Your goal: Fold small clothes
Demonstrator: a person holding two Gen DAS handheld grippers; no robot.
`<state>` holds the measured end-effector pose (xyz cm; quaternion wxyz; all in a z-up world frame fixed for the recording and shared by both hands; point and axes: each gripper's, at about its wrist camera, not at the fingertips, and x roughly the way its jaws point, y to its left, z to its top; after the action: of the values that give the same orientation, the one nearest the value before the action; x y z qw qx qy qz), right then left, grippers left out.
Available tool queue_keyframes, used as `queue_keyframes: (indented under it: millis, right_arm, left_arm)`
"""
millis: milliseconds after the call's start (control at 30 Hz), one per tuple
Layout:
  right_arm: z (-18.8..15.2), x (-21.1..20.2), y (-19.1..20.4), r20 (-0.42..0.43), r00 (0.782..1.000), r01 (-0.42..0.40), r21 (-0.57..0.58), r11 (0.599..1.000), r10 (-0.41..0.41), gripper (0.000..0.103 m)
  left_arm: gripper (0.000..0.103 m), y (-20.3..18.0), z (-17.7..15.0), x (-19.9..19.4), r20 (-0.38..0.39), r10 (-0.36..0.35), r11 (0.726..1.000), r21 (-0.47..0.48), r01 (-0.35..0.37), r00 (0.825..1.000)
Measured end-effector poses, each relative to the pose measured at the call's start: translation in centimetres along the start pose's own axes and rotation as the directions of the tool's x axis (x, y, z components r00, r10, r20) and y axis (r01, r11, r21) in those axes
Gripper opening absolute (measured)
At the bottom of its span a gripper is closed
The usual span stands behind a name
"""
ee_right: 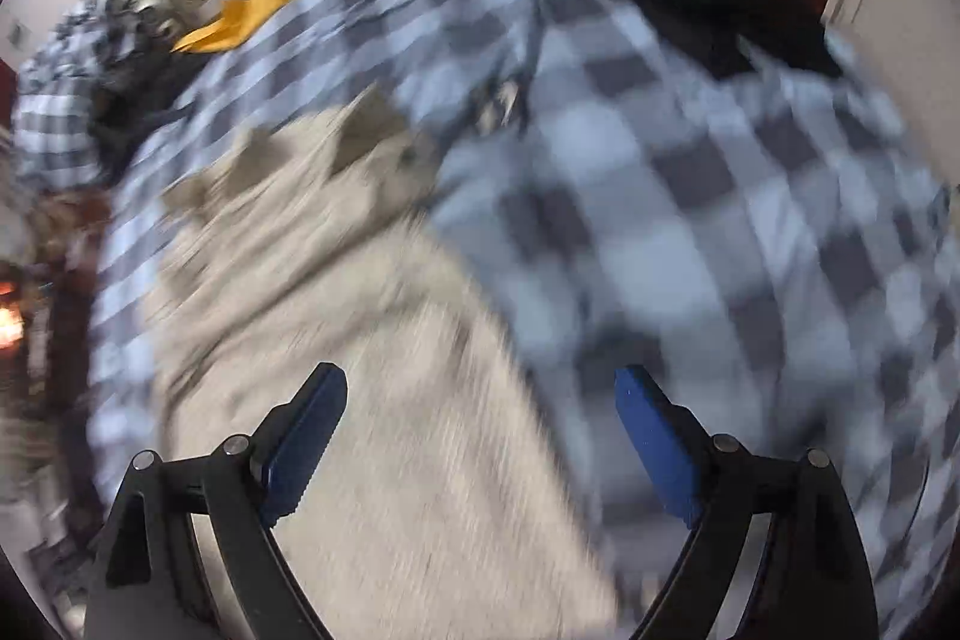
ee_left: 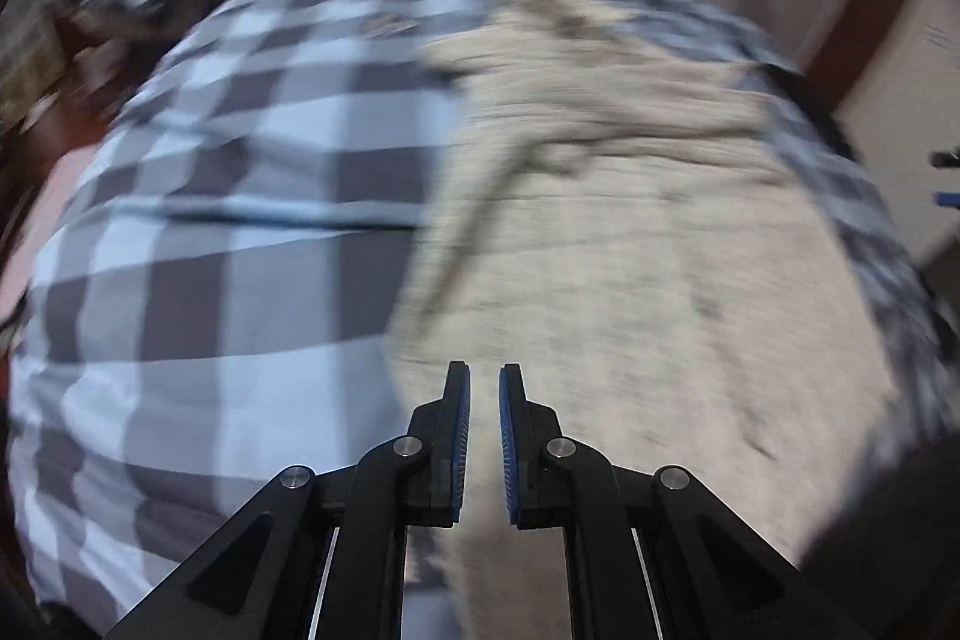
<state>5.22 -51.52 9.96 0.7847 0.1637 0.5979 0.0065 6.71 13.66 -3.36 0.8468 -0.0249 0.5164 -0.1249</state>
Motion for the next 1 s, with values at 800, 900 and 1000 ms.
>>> queue_keyframes:
  millis: [800, 900, 1000]
  right_arm:
    - [-15.9, 4.6, -2.9, -0.104, 0.993, -0.063, 0.011, 0.998, 0.063, 0.089]
    - [-15.6, 7.3, -3.9, -0.168, 0.985, -0.022, 0.008, 1.000, 0.023, 0.089]
    - [-15.9, 10.5, -4.4, -0.259, 0.966, -0.026, -0.004, 1.000, 0.025, 0.089]
  left_arm:
    - [0.103, -4.7, -6.9, -1.3, -0.140, -0.039, 0.999, 0.005, 0.040, 0.989]
    - [0.103, -5.4, -6.9, -0.7, -0.151, 0.045, 0.998, 0.043, -0.039, 0.988]
    - [0.103, -4.4, -6.8, 0.5, -0.216, 0.041, 0.999, 0.000, -0.042, 0.975]
